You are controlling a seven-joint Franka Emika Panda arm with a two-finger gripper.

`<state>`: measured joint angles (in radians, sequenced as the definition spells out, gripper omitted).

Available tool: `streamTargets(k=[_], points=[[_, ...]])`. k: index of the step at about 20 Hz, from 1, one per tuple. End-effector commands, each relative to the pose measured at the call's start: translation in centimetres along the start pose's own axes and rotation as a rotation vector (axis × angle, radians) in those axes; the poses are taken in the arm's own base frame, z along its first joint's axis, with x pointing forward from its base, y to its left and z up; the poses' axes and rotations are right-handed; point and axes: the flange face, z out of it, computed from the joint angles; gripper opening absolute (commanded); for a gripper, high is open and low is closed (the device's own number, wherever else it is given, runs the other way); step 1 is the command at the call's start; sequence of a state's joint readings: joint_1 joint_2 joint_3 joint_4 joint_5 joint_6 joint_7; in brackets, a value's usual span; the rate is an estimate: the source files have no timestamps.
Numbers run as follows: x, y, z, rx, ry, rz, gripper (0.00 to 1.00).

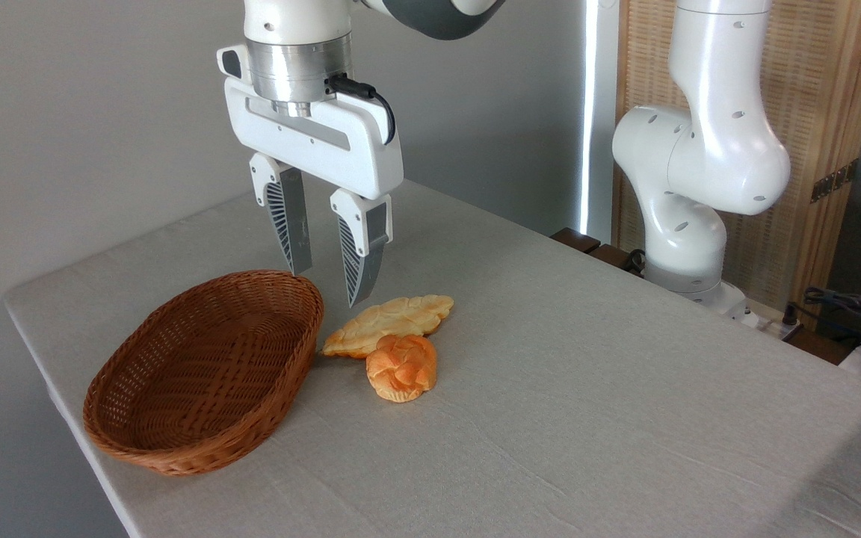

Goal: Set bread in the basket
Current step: 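Lower the open gripper onto the small orange bread roll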

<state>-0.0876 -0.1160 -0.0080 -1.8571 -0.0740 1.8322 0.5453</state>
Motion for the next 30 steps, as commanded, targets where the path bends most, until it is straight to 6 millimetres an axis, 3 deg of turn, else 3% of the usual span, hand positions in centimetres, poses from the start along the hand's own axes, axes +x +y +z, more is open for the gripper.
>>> streamTargets(k=[1,12,20,26,30], points=[[0.2,-0.2,-1.7,-0.007,0.018,0.002,1.0],[0.3,-0.1,-1.3,-0.011,0.008,0.014,1.0],[0.7,0.8,1.2,-0.038,-0.056,0.037,1.0],[-1.6,2.0,6.5,-0.06,-0.091,0.137,1.0],[-3.3,1.5,11.5,-0.059,-0.093,0.188,1.0]])
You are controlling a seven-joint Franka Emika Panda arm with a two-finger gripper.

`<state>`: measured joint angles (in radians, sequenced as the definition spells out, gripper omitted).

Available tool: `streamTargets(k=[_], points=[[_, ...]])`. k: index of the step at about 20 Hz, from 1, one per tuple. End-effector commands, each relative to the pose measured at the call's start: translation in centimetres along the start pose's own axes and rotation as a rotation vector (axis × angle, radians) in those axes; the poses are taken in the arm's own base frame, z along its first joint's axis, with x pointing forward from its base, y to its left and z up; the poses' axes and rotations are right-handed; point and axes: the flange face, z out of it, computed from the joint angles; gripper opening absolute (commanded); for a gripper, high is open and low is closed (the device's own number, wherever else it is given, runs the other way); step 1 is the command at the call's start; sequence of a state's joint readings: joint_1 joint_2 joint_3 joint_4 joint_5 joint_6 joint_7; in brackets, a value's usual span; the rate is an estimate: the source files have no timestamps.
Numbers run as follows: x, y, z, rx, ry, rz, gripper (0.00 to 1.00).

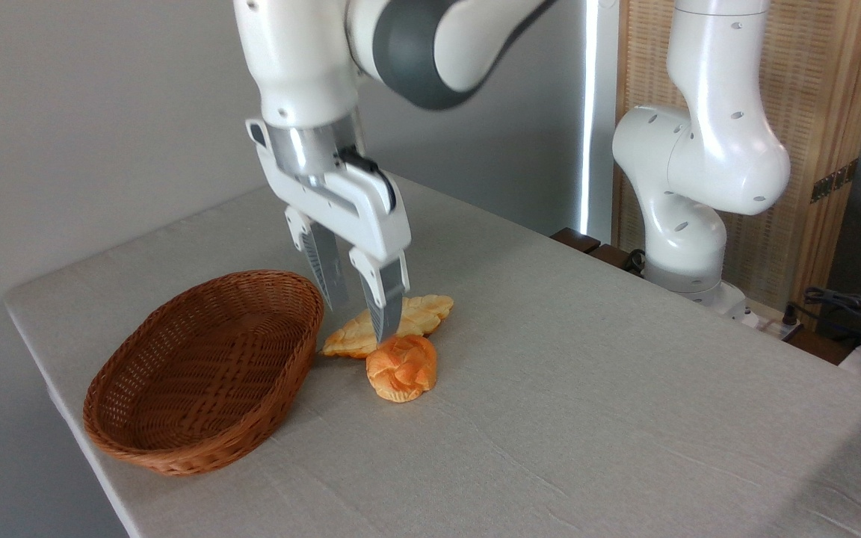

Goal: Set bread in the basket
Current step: 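Lower the open gripper onto the small orange bread roll, then close the gripper on the orange roll and lift it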

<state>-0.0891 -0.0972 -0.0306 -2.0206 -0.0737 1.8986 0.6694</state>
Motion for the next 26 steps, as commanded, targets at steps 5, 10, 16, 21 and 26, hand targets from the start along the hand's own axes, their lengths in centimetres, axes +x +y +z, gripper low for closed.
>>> streamTargets(k=[5,10,16,21,26], points=[[-2.4,0.0,6.8,0.005,-0.012,0.076,1.0],[-2.6,0.1,7.6,-0.005,-0.026,0.08,1.0],[-2.6,0.0,7.9,-0.007,-0.028,0.111,0.34],[-2.6,0.0,7.9,-0.007,-0.028,0.112,0.35],[-2.6,-0.1,7.7,-0.01,-0.028,0.109,0.36]])
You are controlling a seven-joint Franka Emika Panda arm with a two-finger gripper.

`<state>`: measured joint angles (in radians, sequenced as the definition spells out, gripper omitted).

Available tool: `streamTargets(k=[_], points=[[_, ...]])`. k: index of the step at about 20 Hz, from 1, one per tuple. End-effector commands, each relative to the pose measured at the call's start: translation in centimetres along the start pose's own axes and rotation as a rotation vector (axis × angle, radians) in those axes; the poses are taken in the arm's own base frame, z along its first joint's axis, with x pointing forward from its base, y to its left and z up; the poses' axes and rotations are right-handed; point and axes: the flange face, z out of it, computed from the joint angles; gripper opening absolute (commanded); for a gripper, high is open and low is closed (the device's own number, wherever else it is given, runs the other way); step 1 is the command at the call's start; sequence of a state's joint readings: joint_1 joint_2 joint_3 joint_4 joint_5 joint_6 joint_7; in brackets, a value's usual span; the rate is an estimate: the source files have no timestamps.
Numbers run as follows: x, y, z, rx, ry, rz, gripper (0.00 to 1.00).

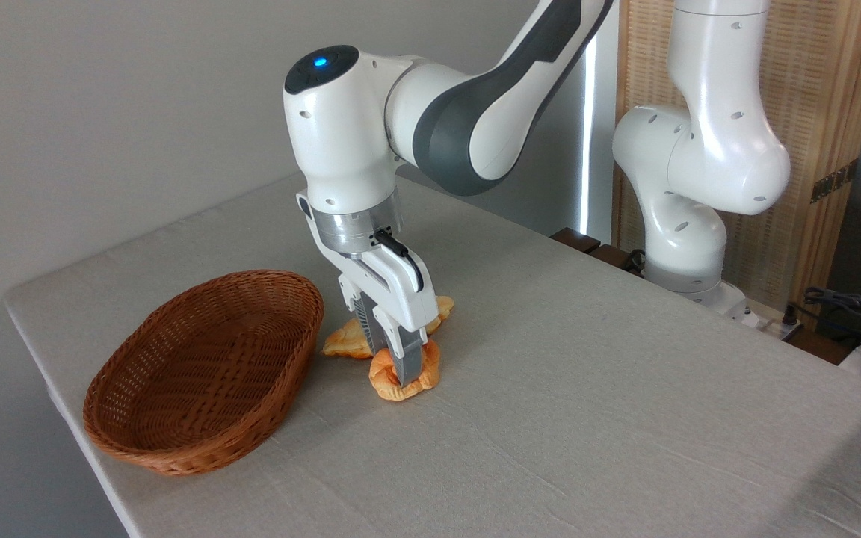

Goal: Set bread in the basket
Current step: 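Close the gripper on the orange roll and lift it, then carry the roll over the wicker basket and lower it inside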

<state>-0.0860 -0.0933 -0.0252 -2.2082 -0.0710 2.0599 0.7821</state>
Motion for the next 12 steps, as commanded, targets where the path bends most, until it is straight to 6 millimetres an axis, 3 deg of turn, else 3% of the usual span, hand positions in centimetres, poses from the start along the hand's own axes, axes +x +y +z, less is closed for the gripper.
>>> streamTargets(k=[1,4,8,12], points=[[-0.6,-0.4,-0.1,0.007,0.002,0.014,0.37],[-0.8,-2.1,-4.0,0.047,0.051,-0.014,0.38],[0.2,-2.7,-8.2,0.078,0.1,-0.018,0.41],[3.7,-1.3,-10.4,0.076,0.178,-0.003,0.44]])
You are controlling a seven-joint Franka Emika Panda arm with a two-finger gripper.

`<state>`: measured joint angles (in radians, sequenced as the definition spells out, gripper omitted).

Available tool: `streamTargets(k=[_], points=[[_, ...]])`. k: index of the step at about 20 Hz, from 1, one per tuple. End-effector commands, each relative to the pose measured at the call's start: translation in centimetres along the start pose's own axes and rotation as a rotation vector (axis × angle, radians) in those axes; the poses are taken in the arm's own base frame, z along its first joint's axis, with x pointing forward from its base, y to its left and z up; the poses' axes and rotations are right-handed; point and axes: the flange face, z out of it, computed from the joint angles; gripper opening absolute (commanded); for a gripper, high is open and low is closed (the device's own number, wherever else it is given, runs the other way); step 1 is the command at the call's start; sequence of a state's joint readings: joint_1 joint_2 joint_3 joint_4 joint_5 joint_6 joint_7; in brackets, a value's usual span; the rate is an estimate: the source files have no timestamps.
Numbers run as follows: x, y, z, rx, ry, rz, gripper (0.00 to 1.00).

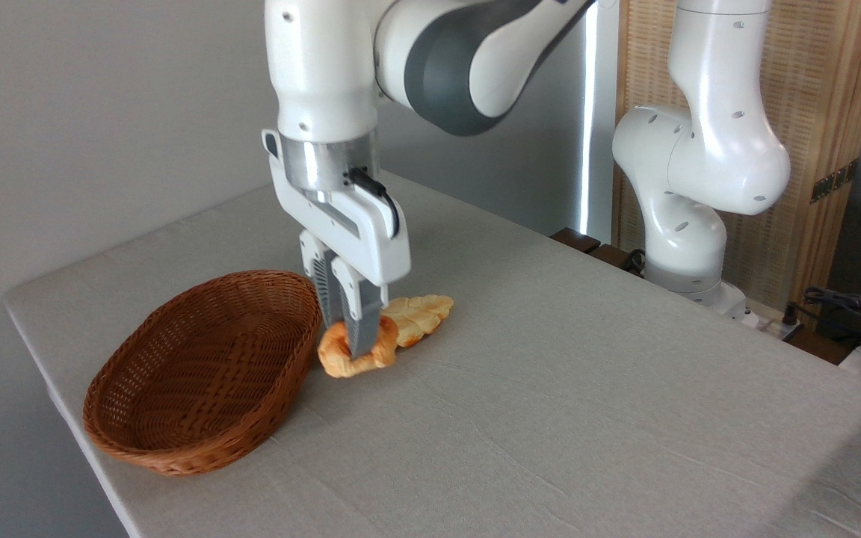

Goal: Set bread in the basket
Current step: 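Carry the roll over the wicker basket and lower it inside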

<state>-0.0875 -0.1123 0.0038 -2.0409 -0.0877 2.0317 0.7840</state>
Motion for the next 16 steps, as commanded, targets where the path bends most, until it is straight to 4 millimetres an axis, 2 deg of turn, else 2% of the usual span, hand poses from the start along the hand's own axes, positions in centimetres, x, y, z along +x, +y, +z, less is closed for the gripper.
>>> streamTargets(k=[1,5,7,9,10,11,12,14,16], points=[[3.5,1.1,-1.3,-0.025,0.057,0.009,0.45],[7.3,2.3,-0.8,-0.035,0.102,-0.026,0.45],[9.0,2.9,0.4,-0.052,0.147,-0.046,0.45],[11.0,3.4,2.6,-0.061,0.197,-0.072,0.45],[11.9,3.4,3.8,-0.061,0.219,-0.092,0.59],[12.8,3.5,4.9,-0.056,0.234,-0.107,0.93],[13.4,3.8,5.8,-0.056,0.24,-0.115,1.0],[13.5,3.7,7.0,-0.063,0.226,-0.113,1.0],[13.6,3.6,7.2,-0.068,0.229,-0.118,1.0]])
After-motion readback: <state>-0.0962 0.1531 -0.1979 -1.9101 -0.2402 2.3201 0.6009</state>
